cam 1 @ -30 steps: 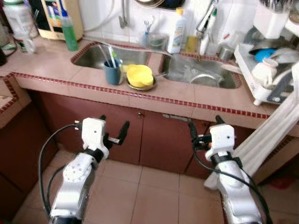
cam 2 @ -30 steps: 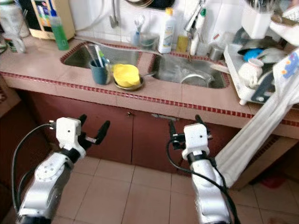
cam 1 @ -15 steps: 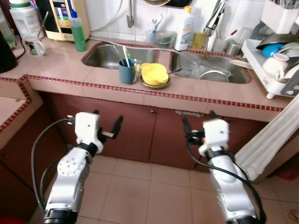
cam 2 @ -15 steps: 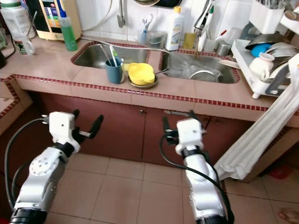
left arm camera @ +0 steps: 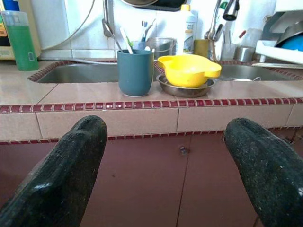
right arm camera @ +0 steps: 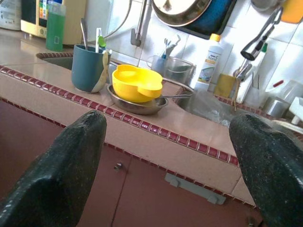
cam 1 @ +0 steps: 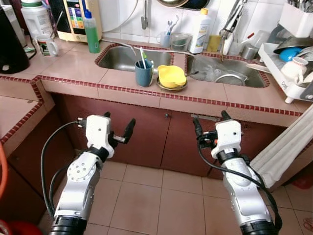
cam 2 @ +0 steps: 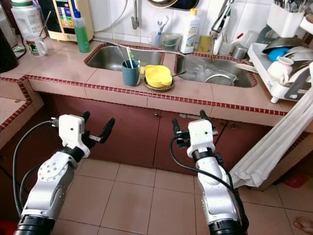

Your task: Kitchen organization

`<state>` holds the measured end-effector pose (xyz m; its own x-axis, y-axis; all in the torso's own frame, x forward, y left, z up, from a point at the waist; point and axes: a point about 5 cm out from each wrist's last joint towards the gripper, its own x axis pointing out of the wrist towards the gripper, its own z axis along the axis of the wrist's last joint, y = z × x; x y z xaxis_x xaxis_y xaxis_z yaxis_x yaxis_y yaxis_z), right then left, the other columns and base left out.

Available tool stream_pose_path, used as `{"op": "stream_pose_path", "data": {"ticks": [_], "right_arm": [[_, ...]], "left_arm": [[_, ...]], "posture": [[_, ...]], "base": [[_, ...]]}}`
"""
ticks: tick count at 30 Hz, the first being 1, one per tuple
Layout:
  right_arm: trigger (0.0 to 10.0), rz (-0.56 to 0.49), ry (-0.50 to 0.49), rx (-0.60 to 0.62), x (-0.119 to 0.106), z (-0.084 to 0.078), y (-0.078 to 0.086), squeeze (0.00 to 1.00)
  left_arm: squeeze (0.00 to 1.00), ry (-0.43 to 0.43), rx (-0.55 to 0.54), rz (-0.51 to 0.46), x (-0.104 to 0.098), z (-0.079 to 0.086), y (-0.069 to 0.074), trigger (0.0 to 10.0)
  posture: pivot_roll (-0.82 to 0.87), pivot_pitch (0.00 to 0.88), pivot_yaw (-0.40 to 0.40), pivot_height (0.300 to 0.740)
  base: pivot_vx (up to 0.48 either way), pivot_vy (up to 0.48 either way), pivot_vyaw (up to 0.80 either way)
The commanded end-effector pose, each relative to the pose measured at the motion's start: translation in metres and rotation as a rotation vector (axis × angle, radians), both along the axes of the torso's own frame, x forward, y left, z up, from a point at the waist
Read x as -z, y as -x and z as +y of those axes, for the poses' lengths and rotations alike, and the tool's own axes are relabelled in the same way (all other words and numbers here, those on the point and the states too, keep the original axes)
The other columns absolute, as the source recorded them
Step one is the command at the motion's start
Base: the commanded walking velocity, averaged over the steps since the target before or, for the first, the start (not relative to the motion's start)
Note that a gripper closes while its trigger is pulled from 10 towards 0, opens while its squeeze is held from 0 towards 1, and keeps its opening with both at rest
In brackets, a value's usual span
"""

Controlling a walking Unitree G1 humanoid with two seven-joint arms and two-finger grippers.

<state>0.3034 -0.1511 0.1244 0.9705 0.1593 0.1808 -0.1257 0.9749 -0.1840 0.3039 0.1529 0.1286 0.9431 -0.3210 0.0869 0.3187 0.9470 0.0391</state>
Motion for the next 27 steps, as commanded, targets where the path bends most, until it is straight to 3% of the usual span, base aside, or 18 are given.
{"op": "stream_pose_path", "data": {"ticks": [1,4,12,20,27], "right_arm": [[10.0,-0.001,-0.016,0.008,-0.0017,-0.0032,-0.0025,0.0],[10.0,0.008,-0.023,0.001,-0.0004,-0.0018,-0.0023,0.0],[10.0,0.027,-0.052,0.006,0.0014,-0.0027,-0.0048,0.0],[10.0,-0.001,-0.042,-0.033,-0.0059,0.0037,-0.0081,0.0],[10.0,0.001,-0.045,-0.04,-0.0039,0.0041,-0.0069,0.0]], "left_arm": [[0.0,-0.019,0.018,-0.023,-0.0078,-0.0018,-0.0035,10.0],[0.0,-0.004,0.009,-0.018,-0.0086,0.0005,-0.0045,10.0],[0.0,0.012,-0.002,-0.015,-0.01,-0.0008,-0.0058,10.0],[0.0,0.039,0.006,-0.014,-0.0102,-0.0035,-0.0054,10.0],[0.0,0.045,-0.003,-0.016,-0.0111,-0.0012,-0.0065,10.0]], "posture": [[-0.08,0.0,-0.035,0.74],[-0.08,0.006,-0.039,0.74],[-0.07,0.007,-0.041,0.74],[-0.08,0.006,-0.055,0.74],[-0.08,0.0,-0.057,0.74]], "base": [[0.0,0.0,0.0],[0.0,0.0,0.0],[0.0,0.0,-0.67],[0.0,0.0,0.0],[0.286,0.0,0.0]]}}
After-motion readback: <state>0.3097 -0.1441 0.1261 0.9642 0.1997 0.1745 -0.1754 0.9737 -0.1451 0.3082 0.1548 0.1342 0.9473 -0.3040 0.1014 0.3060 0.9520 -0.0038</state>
